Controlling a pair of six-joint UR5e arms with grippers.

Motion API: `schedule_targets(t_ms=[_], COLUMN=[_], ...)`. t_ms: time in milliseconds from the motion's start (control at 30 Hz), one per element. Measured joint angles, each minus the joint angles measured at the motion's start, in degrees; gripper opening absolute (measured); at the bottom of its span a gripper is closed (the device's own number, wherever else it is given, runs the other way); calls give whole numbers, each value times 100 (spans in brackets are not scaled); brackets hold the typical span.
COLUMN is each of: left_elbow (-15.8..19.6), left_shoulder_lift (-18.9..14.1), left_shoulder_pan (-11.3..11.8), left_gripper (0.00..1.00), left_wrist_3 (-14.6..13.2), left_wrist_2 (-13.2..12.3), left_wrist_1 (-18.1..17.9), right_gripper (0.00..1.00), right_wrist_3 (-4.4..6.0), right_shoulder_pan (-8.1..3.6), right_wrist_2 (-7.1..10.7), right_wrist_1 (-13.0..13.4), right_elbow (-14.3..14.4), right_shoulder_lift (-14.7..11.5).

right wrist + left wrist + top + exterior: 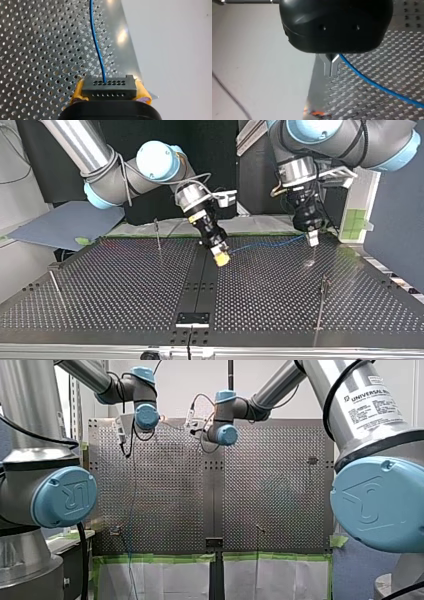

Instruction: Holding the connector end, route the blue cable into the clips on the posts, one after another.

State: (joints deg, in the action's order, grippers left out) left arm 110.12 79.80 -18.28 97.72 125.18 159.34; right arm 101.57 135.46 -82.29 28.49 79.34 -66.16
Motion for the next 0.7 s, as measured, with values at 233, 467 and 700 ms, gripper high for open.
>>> schedule_targets(t_ms=[233, 467, 700], left_elbow=[-187, -202, -336], left_shoulder_lift=[-81, -173, 17], left_shoulder_pan=[343, 737, 1095], left_gripper=[0, 0, 0], left_wrist_3=[-4, -107, -179], left_wrist_2=[-203, -586, -944], left_wrist_1=[215, 421, 506], right_gripper=[0, 0, 0], right_wrist_3=[97, 139, 168], right_shoulder_pan=[17, 31, 76], right_wrist_2=[10, 41, 115], right_wrist_1=[-4, 27, 18], right_elbow=[-31, -97, -267], right_shoulder_lift=[65, 119, 138])
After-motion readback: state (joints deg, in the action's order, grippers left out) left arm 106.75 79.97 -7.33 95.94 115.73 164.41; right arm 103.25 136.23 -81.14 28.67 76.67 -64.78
